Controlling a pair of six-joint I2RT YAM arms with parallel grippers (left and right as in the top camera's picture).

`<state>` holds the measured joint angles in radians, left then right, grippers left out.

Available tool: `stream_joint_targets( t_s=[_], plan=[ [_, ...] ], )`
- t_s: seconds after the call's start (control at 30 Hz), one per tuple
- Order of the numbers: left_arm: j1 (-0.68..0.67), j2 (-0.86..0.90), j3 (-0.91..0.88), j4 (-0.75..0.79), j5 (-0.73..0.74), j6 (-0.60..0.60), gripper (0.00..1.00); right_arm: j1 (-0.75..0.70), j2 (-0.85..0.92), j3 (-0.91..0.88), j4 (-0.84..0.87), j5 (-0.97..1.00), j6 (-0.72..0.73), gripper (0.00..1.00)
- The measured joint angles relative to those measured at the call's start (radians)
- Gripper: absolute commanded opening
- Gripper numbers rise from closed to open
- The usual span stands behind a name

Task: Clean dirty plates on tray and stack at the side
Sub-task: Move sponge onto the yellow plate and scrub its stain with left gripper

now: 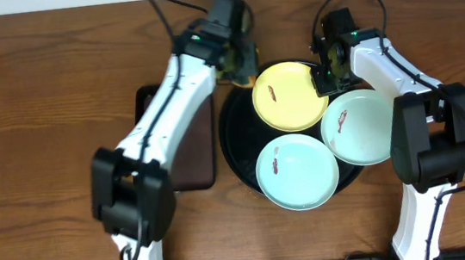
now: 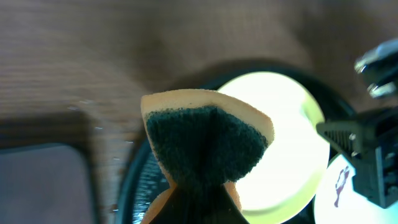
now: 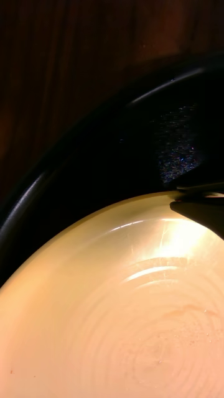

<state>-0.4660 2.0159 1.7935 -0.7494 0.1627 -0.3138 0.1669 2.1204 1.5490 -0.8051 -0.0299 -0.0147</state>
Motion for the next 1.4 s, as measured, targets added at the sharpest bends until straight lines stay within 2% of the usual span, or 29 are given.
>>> stream_joint_targets(
  t_s=[0.23, 0.87, 1.4],
  plan=[
    [-0.051, 0.121, -0.007, 0.051, 0.0, -0.001, 0.07, 0.0, 0.0, 0.0, 0.001, 0.0, 0.0, 0.01],
    [-0.13, 0.175, -0.015, 0.121, -0.086, 0.031, 0.08, 0.005, 0.0, 0.0, 0.003, 0.002, 0.0, 0.01],
    [-0.13, 0.265, -0.015, 0.163, -0.116, 0.034, 0.07, 0.005, 0.0, 0.0, 0.004, 0.002, 0.0, 0.01]
  ],
)
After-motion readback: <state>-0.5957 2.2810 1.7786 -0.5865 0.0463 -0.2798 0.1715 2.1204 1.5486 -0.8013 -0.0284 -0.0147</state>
